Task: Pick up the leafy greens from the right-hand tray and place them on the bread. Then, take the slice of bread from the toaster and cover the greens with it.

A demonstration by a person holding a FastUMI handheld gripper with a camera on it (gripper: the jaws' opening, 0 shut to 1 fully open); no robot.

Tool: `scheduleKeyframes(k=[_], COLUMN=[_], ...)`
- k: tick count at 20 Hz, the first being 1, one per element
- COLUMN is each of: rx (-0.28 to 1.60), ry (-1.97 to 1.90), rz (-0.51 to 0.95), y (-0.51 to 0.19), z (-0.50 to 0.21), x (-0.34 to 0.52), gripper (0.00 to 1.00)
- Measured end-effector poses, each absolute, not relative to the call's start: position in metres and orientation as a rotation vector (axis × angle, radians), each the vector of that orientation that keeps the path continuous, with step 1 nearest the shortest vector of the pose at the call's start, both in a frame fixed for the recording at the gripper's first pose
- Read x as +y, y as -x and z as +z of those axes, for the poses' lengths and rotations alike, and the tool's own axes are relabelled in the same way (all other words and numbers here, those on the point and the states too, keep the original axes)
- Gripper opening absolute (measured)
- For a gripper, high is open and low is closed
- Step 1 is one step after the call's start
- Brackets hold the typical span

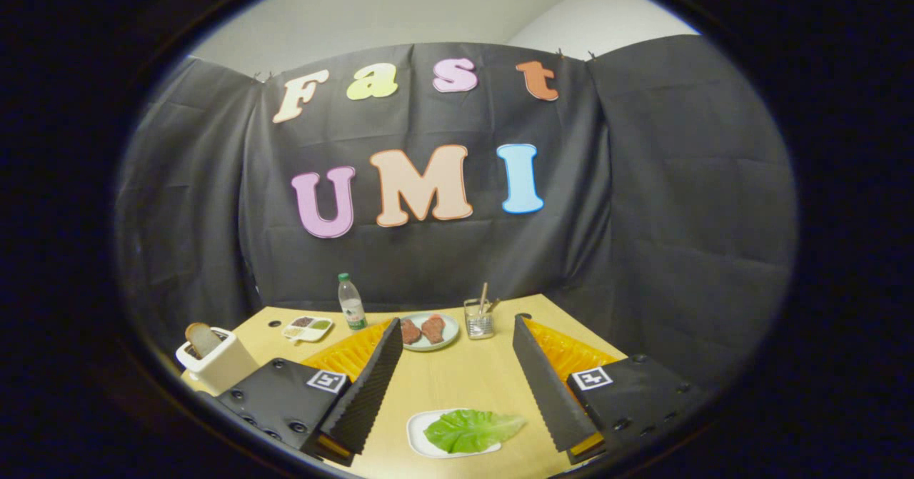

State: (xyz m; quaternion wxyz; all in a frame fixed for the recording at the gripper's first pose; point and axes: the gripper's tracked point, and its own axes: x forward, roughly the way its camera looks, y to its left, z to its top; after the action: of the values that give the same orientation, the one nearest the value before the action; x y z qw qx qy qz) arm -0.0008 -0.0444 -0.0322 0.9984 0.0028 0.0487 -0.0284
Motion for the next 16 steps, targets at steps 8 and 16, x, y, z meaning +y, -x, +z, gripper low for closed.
scheduleKeyframes(k=[8,16], rx=[0.311,0.591], ry=[-0.004,0.006], rz=[-0.059,0.085], y=[-0.014,-0.034], z=[-0.091,-0.184], x=[-0.107,-0.121], gripper=[0.98,0.98])
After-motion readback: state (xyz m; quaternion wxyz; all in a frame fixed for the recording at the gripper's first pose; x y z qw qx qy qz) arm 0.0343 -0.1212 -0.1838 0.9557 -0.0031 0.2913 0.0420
